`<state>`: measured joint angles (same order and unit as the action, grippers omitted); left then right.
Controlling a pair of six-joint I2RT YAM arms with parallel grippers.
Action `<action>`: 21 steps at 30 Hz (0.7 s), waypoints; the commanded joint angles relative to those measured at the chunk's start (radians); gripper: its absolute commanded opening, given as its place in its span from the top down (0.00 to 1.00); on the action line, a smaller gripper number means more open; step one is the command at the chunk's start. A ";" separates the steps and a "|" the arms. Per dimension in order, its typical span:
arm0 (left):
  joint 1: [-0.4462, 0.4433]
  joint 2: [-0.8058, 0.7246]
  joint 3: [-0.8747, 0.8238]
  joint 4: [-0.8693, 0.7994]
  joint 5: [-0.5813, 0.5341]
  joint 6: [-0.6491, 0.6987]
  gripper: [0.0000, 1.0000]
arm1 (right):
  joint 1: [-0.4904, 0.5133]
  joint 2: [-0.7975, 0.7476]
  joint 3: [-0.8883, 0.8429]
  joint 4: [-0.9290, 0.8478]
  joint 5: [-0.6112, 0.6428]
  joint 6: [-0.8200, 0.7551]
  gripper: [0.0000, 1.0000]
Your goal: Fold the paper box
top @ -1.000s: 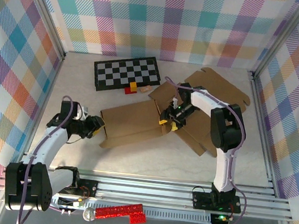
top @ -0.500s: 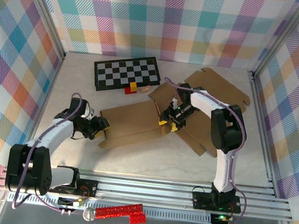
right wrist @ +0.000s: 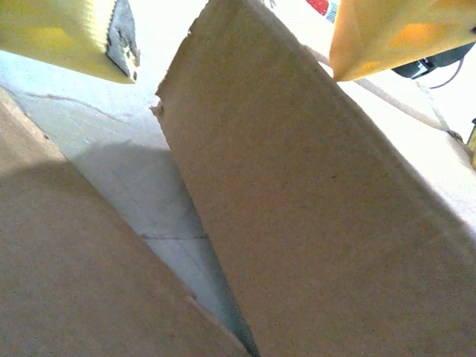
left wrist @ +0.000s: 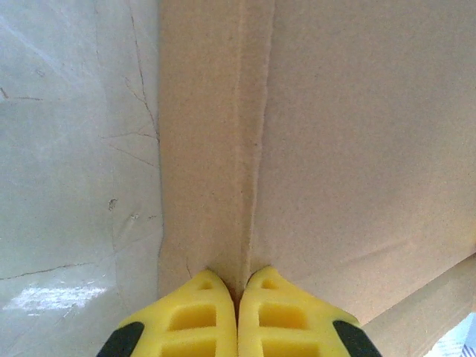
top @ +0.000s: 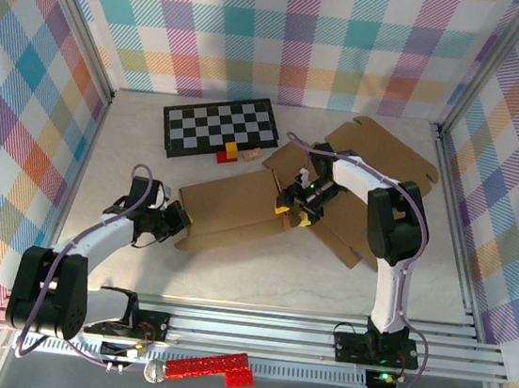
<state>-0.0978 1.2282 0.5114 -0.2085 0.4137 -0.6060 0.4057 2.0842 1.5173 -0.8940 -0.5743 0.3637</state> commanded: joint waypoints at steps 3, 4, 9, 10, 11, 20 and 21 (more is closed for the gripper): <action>0.017 -0.037 -0.151 -0.101 -0.063 -0.038 1.00 | -0.035 -0.059 0.014 0.027 -0.056 -0.050 0.20; 0.033 -0.062 -0.176 -0.080 -0.044 -0.052 1.00 | -0.045 -0.057 0.022 0.029 -0.061 -0.052 0.18; 0.090 -0.174 -0.270 0.013 0.028 -0.095 1.00 | -0.064 -0.026 0.074 0.029 -0.121 -0.099 0.15; 0.092 -0.190 -0.269 -0.003 0.031 -0.091 1.00 | -0.066 -0.019 0.087 0.027 -0.133 -0.111 0.14; 0.094 -0.196 -0.267 -0.012 0.039 -0.088 1.00 | -0.065 -0.013 0.095 0.029 -0.149 -0.118 0.13; 0.103 -0.166 -0.267 0.005 0.069 -0.071 1.00 | -0.050 0.069 0.164 0.008 -0.289 -0.129 0.12; 0.105 -0.165 -0.267 0.007 0.072 -0.071 1.00 | -0.049 0.079 0.174 -0.012 -0.277 -0.132 0.12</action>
<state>-0.0013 1.0222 0.2916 -0.0463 0.5076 -0.6884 0.3439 2.1254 1.6524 -0.8589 -0.7994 0.2668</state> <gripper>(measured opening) 0.042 0.879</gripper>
